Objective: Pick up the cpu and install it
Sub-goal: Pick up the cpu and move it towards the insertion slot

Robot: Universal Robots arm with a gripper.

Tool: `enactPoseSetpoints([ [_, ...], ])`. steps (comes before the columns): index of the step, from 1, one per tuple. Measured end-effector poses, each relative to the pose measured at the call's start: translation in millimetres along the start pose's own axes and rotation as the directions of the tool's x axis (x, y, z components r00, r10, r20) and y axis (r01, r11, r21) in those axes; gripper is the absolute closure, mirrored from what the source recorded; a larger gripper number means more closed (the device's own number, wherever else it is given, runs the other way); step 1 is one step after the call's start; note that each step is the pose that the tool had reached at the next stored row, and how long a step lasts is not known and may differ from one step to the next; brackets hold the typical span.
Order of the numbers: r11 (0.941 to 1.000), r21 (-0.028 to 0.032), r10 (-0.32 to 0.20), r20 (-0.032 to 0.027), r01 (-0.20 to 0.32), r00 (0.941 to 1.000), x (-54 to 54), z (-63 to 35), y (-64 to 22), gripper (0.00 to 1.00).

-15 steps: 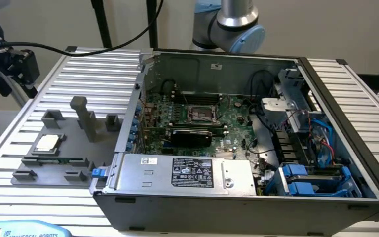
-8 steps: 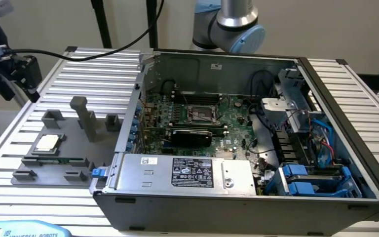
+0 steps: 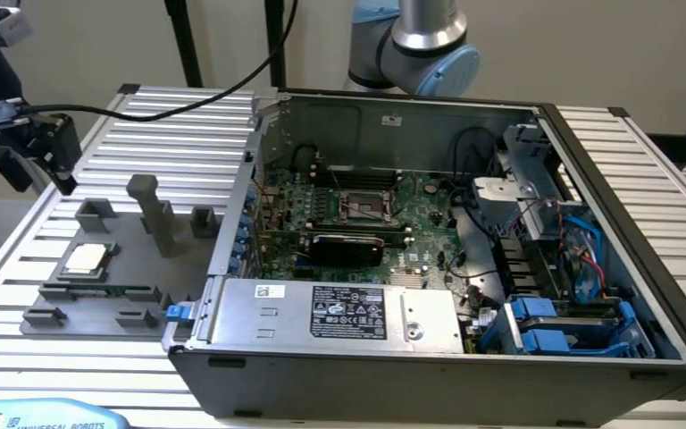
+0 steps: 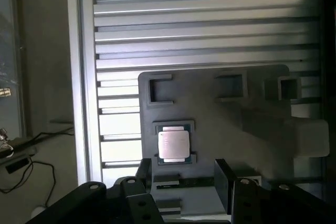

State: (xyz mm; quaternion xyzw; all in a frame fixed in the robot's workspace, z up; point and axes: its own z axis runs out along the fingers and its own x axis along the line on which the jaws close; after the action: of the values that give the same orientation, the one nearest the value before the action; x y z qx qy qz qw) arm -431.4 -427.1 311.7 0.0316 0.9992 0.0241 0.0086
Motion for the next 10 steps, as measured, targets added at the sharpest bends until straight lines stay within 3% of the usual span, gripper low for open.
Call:
enactPoseSetpoints([
  [10,1.0,0.0,-0.004,-0.0009,0.004,1.0,-0.5,18.1,-2.4,0.4],
])
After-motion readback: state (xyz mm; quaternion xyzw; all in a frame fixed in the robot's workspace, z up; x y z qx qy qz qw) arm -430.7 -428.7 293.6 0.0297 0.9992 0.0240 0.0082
